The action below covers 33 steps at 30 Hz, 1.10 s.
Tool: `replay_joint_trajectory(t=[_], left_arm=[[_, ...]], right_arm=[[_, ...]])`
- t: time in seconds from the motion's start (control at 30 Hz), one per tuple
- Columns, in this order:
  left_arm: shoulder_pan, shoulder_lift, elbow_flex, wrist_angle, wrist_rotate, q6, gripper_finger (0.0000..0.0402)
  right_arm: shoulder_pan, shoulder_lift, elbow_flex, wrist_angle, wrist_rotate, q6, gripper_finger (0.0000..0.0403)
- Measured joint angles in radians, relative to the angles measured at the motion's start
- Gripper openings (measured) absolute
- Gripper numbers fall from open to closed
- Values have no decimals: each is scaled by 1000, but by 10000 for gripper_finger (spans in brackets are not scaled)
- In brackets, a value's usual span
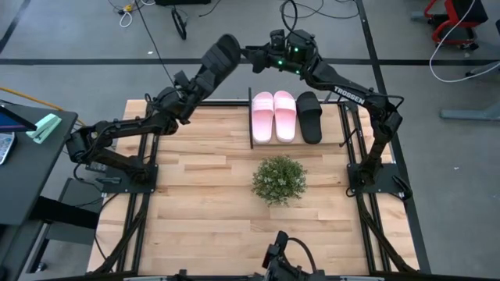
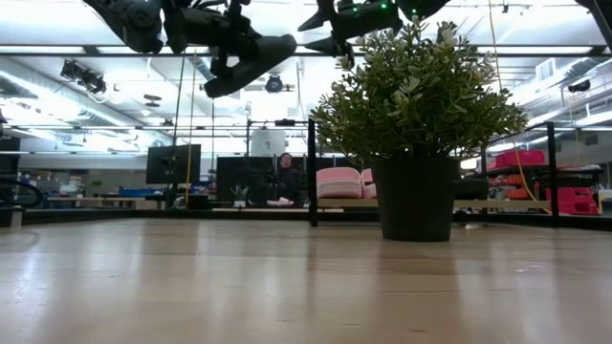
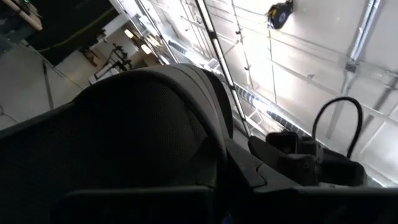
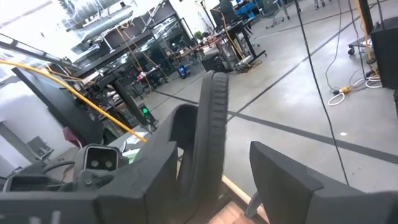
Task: Pick and place slides into the shelf
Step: Put the black slide on the shelf
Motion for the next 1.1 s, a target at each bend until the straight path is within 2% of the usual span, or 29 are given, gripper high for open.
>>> replay_joint_trajectory(t=[0.17, 0.37, 0.63, 0.97, 1.1], left_arm=[[0, 1, 0, 4, -19, 1, 13], [-13, 1, 1, 16, -94, -5, 13], [-30, 3, 1, 21, -108, -5, 13], [-34, 8, 1, 25, -108, -24, 13], [-34, 8, 1, 25, -79, -29, 13]], right_arm=[[10, 2, 0, 0, 0, -1, 197], [17, 4, 0, 0, 9, 5, 195], [35, 34, -1, 50, 36, 59, 206], [61, 38, -1, 44, 62, 72, 200], [61, 38, -1, 44, 66, 94, 197]])
